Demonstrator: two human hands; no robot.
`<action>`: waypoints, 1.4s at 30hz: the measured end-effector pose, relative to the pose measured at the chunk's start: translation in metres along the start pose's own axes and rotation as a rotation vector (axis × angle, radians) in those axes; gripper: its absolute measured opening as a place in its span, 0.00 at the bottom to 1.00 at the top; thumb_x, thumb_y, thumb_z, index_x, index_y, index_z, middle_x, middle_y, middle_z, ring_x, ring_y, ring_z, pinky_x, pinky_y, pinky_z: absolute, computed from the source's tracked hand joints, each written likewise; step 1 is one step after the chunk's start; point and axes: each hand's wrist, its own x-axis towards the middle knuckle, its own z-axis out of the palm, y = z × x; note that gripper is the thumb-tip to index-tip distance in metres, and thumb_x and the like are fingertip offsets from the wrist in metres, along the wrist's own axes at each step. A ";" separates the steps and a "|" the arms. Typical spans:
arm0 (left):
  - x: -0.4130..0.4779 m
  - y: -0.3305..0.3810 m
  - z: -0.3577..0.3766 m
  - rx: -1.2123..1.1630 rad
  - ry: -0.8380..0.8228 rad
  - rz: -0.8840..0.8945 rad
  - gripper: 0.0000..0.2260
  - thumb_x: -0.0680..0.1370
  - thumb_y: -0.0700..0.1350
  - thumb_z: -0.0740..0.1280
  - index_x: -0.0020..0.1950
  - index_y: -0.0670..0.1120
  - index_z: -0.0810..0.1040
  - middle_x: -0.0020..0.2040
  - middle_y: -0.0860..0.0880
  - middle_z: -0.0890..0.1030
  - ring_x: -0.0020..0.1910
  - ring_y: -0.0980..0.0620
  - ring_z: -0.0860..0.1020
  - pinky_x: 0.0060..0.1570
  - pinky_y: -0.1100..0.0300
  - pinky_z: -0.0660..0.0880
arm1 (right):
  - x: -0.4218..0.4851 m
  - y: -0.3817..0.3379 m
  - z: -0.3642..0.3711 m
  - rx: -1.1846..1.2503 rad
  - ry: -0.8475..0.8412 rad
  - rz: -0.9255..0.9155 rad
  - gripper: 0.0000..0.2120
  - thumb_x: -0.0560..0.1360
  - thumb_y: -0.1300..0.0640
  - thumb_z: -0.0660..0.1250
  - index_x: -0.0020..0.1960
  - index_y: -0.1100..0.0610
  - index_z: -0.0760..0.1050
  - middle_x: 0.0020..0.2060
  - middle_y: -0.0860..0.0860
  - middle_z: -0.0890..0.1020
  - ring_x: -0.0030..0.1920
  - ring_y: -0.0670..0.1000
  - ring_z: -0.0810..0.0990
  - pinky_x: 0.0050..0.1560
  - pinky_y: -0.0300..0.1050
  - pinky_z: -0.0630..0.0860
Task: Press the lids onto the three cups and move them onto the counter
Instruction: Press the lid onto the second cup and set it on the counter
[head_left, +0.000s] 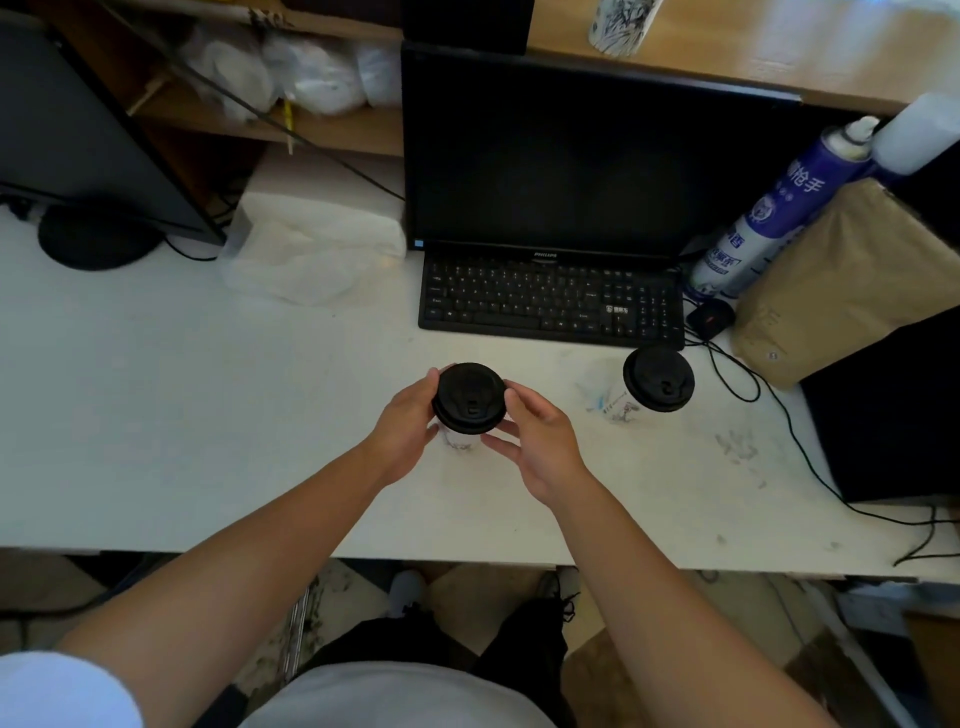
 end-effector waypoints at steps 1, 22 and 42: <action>0.000 0.001 0.000 0.023 0.006 0.016 0.18 0.86 0.55 0.51 0.61 0.58 0.79 0.64 0.52 0.79 0.69 0.50 0.73 0.70 0.50 0.68 | 0.000 0.000 0.000 -0.001 -0.002 -0.003 0.12 0.84 0.57 0.63 0.64 0.54 0.80 0.60 0.54 0.83 0.60 0.57 0.82 0.59 0.56 0.82; 0.000 -0.013 -0.003 0.480 0.173 0.478 0.15 0.84 0.38 0.55 0.66 0.48 0.74 0.59 0.52 0.80 0.59 0.53 0.78 0.60 0.62 0.75 | 0.008 0.008 0.014 -0.022 0.117 0.007 0.12 0.86 0.57 0.57 0.60 0.60 0.77 0.61 0.56 0.81 0.62 0.58 0.80 0.57 0.54 0.82; -0.003 -0.007 0.004 0.446 0.373 0.254 0.08 0.84 0.47 0.56 0.55 0.49 0.74 0.49 0.54 0.79 0.45 0.52 0.79 0.43 0.50 0.83 | 0.010 0.007 0.013 -0.053 0.096 -0.037 0.12 0.85 0.57 0.58 0.57 0.59 0.79 0.60 0.57 0.81 0.63 0.58 0.80 0.51 0.47 0.82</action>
